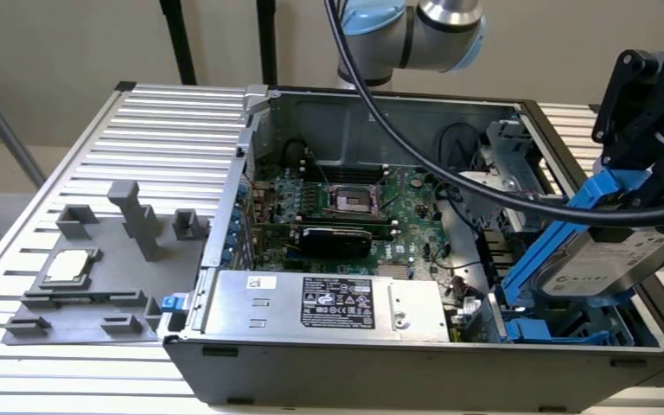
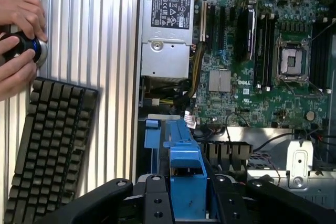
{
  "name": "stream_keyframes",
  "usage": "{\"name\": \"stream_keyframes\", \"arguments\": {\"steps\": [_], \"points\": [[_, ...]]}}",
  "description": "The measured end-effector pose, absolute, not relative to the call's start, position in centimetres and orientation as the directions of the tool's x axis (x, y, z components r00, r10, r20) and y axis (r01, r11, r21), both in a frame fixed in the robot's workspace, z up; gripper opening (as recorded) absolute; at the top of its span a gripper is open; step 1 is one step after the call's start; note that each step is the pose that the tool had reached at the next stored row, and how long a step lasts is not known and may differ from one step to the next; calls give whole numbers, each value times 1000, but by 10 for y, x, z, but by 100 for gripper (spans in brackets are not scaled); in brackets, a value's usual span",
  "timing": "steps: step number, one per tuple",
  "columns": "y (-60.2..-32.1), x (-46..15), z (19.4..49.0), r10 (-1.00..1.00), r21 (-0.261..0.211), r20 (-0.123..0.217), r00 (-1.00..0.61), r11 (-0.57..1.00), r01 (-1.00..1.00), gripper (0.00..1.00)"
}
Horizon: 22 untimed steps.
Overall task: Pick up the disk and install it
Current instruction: 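Insert the disk into the insertion slot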
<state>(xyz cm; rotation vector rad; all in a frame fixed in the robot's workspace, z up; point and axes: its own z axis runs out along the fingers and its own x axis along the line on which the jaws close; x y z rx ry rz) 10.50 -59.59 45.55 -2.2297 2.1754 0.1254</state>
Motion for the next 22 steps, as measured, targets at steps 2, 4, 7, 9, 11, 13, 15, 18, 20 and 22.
{"name": "stream_keyframes", "arguments": {"steps": [2, 4, 7, 9, 11, 13, 15, 18, 20, 22], "points": [[-596, 108, 454, -997, 42, -73, 22, -25, -999, 33], [-596, 109, 453, -997, 46, -72, 19, -23, -999, 33], [-596, 109, 450, -997, 50, -69, 18, -21, -999, 33], [-596, 110, 449, -998, 51, -68, 18, -21, -998, 33], [-596, 110, 447, -998, 51, -68, 18, -21, -998, 33], [-596, 110, 444, -998, 51, -68, 18, -21, -998, 33], [-596, 111, 442, -998, 51, -68, 18, -21, -998, 33], [-596, 111, 440, -998, 51, -68, 18, -21, -998, 33], [-596, 112, 440, -998, 51, -68, 18, -21, -998, 33], [-596, 112, 439, -998, 51, -68, 18, -21, -998, 33]]}}
